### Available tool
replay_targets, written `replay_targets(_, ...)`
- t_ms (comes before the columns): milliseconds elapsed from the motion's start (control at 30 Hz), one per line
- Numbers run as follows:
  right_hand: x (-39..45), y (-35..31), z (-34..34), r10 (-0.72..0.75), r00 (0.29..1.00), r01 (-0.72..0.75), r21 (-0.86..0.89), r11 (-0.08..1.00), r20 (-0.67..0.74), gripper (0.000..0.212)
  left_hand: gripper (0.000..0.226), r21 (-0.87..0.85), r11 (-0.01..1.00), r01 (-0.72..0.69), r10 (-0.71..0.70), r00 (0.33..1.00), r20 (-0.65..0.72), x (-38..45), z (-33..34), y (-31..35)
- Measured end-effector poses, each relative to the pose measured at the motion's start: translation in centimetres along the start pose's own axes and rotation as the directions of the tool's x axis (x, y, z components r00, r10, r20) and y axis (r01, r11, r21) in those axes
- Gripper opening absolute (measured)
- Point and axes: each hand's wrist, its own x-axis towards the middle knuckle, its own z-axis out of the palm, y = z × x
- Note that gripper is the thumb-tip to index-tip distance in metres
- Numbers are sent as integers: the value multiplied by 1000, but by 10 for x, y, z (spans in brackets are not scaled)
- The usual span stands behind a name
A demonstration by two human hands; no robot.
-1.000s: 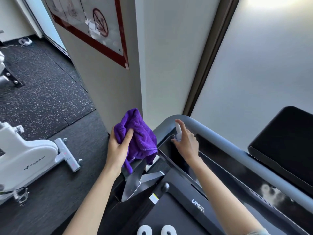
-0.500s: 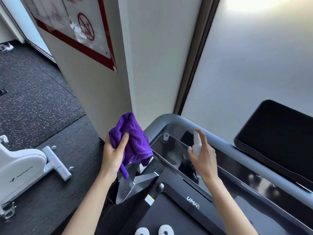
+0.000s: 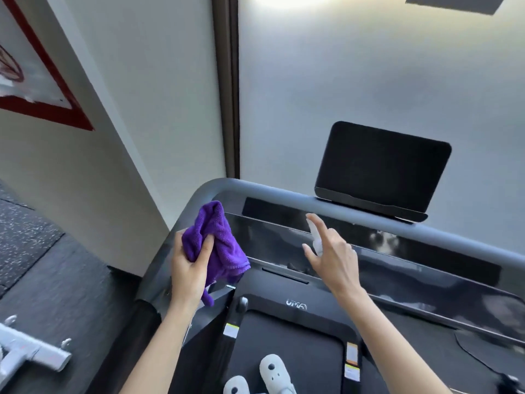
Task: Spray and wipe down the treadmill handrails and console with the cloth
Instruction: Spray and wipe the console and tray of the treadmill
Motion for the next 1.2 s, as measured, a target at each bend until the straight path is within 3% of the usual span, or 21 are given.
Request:
replay_targets(233, -11, 2, -8, 77, 996, -72, 121, 990, -43, 57, 13, 17, 1000, 1, -1, 999, 36, -14, 4, 0)
replay_targets(533, -8, 39, -34, 146, 975, -131, 100, 986, -165, 72, 25, 22, 1000, -18, 18, 1000, -3, -27, 13, 6)
replay_targets(633, -2, 51, -43, 151, 967, -128, 123, 984, -205, 65, 19, 24, 1000, -19, 19, 1000, -5, -32, 27, 8)
replay_targets(733, 2, 58, -49, 150, 958, -97, 216, 972, -245, 60, 29, 18, 1000, -3, 3, 1000, 8, -38, 43, 10)
replay_targets(867, -4, 75, -55, 174, 950, -127, 188, 974, -259, 61, 13, -4, 1000, -2, 2, 1000, 25, -45, 62, 12)
replay_targets(967, -20, 96, -60, 207, 941, -172, 150, 974, -267, 66, 22, 37, 999, -4, 2, 999, 45, -50, 73, 15)
replay_targets(1100, -43, 113, -66, 244, 932, -221, 115, 969, -267, 71, 16, 112, 992, -49, 48, 999, 17, -55, 86, 17)
replay_targets(1200, -54, 115, -64, 259, 939, -225, 168, 960, -224, 67, 9, 20, 1000, -15, 13, 996, 85, -56, 92, 16)
